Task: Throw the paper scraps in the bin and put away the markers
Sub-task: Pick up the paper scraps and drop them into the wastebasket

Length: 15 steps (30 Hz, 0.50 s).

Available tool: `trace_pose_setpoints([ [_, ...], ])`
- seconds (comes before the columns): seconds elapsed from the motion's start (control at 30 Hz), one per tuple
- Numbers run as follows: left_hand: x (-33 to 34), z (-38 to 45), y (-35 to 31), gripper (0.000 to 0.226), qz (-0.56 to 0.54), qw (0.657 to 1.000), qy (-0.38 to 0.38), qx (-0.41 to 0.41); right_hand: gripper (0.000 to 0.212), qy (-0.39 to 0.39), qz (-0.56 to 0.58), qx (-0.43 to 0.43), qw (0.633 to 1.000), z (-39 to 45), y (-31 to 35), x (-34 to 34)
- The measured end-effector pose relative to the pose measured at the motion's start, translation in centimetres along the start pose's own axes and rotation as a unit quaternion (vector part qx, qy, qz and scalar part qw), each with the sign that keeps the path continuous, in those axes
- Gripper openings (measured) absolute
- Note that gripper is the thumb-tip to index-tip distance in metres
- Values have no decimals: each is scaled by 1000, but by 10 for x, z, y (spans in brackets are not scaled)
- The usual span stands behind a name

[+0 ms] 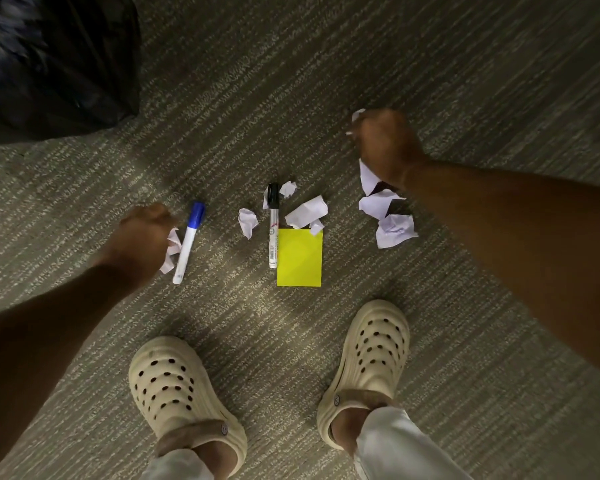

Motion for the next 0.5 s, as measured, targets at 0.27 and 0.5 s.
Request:
trace_pose_setpoints([
  [0.27,-21,-10,12,11,3,1000,-27,11,29,-10,51,26,998,-19,-52,-2],
  [0.5,-47,-17,7,8,24,998,-53,20,53,110,6,-109,988,-55,-1,36],
])
Point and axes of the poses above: each hand's wrist, its own z-axis towards the middle knuckle, its own x-axis out of the palm, y = z × x, the point moved 8 cm from there along z, towards the middle knuckle, and after that the axes turned 11 degrees about y, right-handed, at the moved point
